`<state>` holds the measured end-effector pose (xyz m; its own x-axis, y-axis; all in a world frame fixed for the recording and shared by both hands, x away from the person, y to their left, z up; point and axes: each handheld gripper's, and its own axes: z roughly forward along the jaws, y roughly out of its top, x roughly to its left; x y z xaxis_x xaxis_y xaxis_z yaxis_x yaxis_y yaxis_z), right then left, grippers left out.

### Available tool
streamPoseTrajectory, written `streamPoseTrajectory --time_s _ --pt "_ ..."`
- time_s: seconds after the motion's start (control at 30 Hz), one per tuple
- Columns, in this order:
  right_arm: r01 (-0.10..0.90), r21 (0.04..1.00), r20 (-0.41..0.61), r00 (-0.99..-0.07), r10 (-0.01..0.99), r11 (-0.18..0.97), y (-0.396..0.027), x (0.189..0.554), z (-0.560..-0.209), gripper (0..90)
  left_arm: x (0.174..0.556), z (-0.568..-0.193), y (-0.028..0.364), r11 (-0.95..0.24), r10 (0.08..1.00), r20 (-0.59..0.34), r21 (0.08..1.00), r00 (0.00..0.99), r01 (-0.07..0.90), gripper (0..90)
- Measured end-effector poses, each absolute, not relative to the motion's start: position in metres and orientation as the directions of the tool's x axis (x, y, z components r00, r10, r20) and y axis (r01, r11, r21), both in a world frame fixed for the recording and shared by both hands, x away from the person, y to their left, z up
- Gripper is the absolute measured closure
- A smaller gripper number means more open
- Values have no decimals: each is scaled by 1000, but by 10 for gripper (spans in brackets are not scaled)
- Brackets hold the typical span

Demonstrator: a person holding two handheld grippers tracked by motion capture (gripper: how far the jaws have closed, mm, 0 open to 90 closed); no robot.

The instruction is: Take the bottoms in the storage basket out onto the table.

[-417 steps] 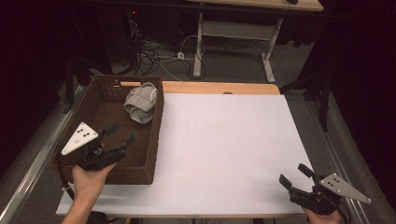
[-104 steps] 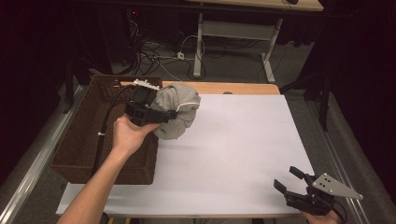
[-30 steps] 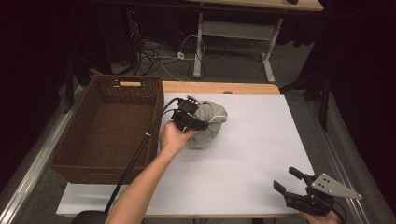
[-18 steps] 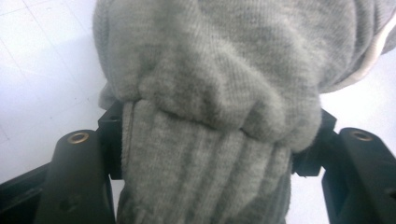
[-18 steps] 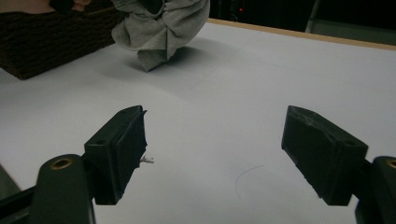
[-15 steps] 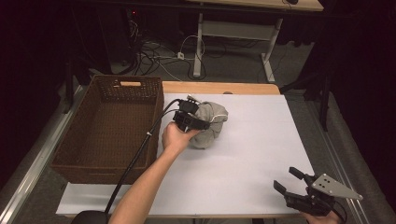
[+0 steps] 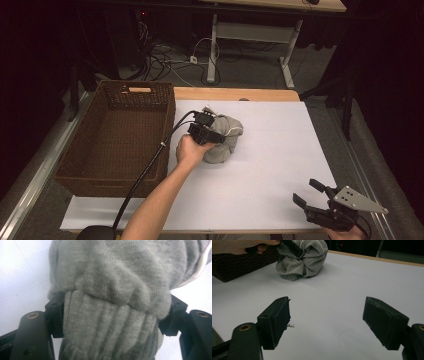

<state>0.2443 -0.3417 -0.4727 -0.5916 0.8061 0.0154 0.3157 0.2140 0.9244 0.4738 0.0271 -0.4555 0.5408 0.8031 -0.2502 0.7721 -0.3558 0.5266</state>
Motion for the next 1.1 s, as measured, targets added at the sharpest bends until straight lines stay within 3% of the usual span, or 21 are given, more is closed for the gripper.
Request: streamPoseTrajectory --time_s 0.63,0.83,1.1 --pt "314 924 13 -597 802 219 -341 244 -473 227 468 -440 22 -411 796 -197 518 572 750 168" --pt "318 922 15 -598 801 220 -341 244 -473 227 467 -437 21 -424 785 -198 517 586 743 89" --pt "333 923 44 -589 807 193 -342 248 -474 227 475 -421 15 -457 784 -162 501 599 735 86"
